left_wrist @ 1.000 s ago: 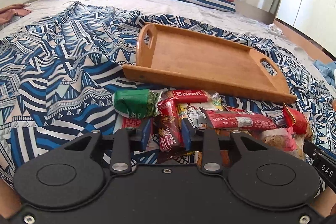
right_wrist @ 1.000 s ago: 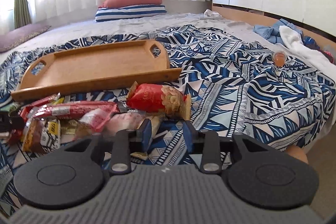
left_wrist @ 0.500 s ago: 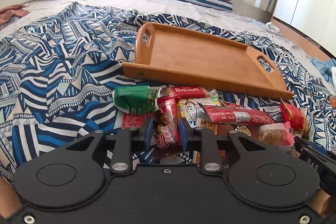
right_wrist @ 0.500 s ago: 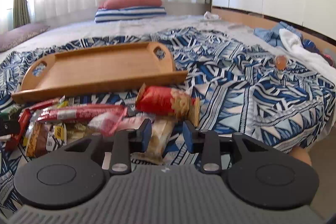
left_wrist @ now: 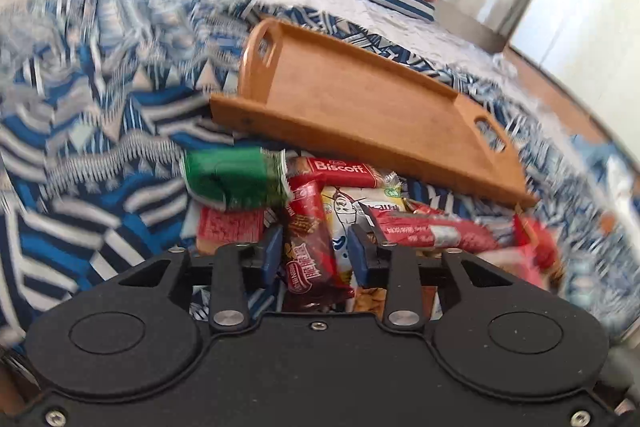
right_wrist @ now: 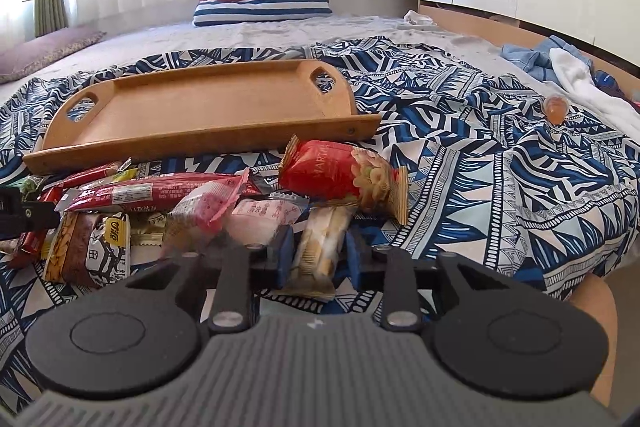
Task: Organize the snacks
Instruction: 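Lift the red bar with the left tool while the right tool lifts the pastry toward the tray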
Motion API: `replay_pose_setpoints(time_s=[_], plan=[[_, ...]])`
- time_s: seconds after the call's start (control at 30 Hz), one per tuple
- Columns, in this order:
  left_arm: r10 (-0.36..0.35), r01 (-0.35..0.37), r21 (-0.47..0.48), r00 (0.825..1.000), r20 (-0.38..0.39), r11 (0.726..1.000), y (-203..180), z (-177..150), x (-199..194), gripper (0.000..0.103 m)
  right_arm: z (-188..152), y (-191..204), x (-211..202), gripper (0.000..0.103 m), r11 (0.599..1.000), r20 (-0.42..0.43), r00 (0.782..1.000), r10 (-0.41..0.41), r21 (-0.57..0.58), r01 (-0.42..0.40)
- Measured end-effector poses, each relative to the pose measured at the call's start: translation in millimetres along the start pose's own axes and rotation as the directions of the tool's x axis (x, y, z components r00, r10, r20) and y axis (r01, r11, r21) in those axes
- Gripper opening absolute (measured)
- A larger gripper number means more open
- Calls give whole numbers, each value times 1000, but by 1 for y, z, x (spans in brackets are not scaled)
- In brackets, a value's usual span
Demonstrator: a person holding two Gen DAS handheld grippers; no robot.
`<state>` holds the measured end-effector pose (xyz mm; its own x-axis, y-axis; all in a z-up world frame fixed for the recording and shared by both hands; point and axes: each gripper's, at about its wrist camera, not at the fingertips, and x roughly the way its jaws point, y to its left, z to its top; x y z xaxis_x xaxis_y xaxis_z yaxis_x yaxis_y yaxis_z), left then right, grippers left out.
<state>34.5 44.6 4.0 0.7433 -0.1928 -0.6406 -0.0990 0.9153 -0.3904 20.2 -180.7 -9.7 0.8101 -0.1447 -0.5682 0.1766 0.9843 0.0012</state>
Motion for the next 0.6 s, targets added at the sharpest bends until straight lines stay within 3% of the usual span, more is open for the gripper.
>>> replay_pose_setpoints(time_s=[0.1, 0.27, 0.43, 0.6], plan=[[-40, 38, -69, 999, -23, 997, 12, 4, -2, 24, 1, -4, -3, 27, 1000, 5, 1000, 16, 23, -16], [45, -47, 64, 999, 28, 997, -2, -2, -19, 24, 1, -7, -10, 25, 999, 13, 1000, 23, 31, -23], [55, -65, 162, 996, 65, 985, -21, -8, -34, 24, 5, -9, -19, 25, 999, 27, 999, 21, 28, -22], [45, -61, 201, 995, 84, 978, -32, -4, -42, 24, 14, -13, -28, 25, 999, 51, 998, 29, 35, -31]])
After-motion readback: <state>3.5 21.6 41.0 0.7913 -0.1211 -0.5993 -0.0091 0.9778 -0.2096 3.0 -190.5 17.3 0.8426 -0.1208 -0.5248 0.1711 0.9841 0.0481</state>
